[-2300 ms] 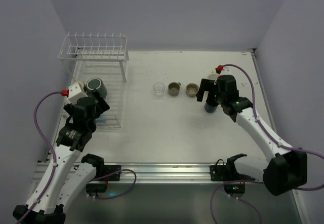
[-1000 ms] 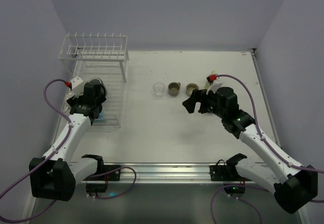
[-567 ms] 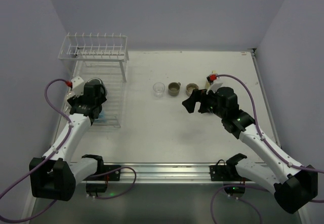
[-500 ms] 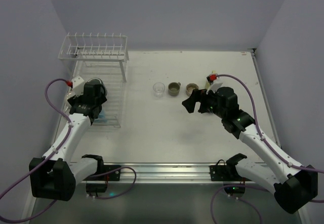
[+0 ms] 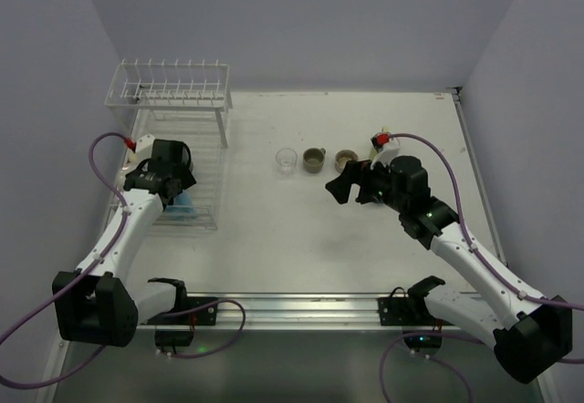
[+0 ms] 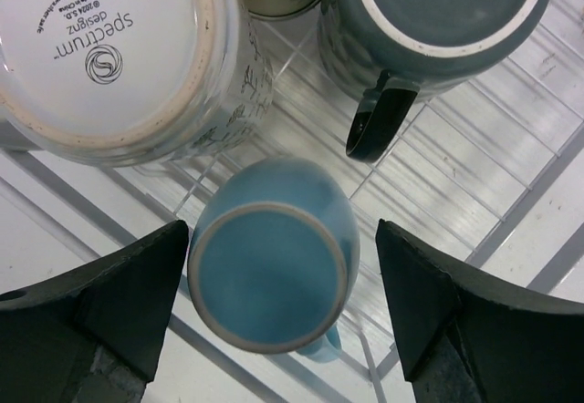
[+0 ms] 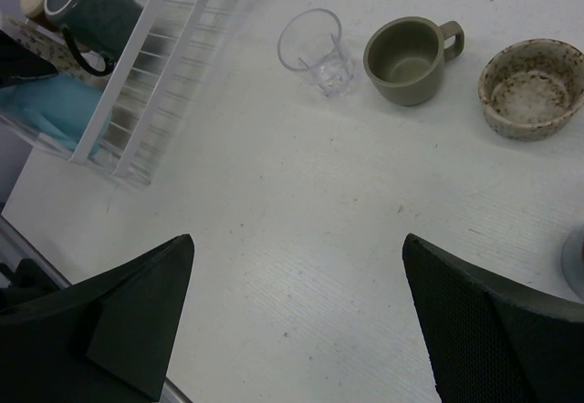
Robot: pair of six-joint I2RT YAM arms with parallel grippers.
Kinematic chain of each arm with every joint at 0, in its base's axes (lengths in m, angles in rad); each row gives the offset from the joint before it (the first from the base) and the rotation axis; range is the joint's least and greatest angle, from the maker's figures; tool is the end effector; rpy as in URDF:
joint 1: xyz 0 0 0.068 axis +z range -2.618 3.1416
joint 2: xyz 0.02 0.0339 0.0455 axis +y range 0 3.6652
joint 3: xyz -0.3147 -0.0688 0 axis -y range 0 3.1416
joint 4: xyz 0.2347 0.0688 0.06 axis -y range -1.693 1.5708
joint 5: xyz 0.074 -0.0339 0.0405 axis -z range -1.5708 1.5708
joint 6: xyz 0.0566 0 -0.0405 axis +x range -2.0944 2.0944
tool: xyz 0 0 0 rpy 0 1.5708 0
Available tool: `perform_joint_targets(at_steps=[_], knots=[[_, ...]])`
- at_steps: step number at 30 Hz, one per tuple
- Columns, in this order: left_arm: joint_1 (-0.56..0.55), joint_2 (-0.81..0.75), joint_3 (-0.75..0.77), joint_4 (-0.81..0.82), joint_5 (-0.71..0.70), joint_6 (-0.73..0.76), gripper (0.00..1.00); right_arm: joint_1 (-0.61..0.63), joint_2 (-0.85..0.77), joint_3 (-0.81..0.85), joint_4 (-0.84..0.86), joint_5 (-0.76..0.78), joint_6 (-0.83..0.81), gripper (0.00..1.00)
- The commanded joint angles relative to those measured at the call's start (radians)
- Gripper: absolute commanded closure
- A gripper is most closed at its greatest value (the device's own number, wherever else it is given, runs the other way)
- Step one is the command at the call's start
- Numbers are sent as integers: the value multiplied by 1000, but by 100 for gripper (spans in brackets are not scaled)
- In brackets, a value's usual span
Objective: Unload the cups from the dish rack
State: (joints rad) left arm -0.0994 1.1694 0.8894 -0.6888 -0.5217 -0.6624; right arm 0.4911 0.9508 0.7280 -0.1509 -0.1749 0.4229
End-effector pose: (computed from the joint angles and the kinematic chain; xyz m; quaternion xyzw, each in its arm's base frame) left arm 0.2106 0.0073 0.2946 -0.3298 0.8652 0.1222 0.3575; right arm 0.1718 0.1030 0.3289 -0.0772 0.8208 0.3124 0.4719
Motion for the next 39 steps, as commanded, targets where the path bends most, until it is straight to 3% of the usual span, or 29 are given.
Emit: perform_joint_targets(at_steps=[1,8,13,23,26,27,29,30,33,35,39], knots=[[9,9,29,-256,60,-20,11,6,12,-9,51,-34,13,1],[9,27,71,-348,91,26,4,10,13,-9,53,-48,14,1],[9,56,42,-315,84,30,3,10,-7,-15,56,-55,16,1],[10,105,6,-241,129,38,18,10,-7,-18,54,-49,14,1],[10,85,11,-241,135,41,33,10,-6,-18,56,-48,16,1],[10,78,16,-241,135,41,46,12,-7,-16,56,-48,16,1],[10,44,29,-238,132,40,62,12,-7,-19,56,-48,17,1],[10,32,36,-236,141,41,75,12,-6,-19,59,-49,17,1],[10,-20,62,-222,166,50,95,14,-6,-22,65,-54,23,1],[10,-52,85,-209,189,66,100,15,-1,-25,77,-55,28,1],[10,-102,138,-207,201,90,100,41,13,-27,102,-77,45,1]])
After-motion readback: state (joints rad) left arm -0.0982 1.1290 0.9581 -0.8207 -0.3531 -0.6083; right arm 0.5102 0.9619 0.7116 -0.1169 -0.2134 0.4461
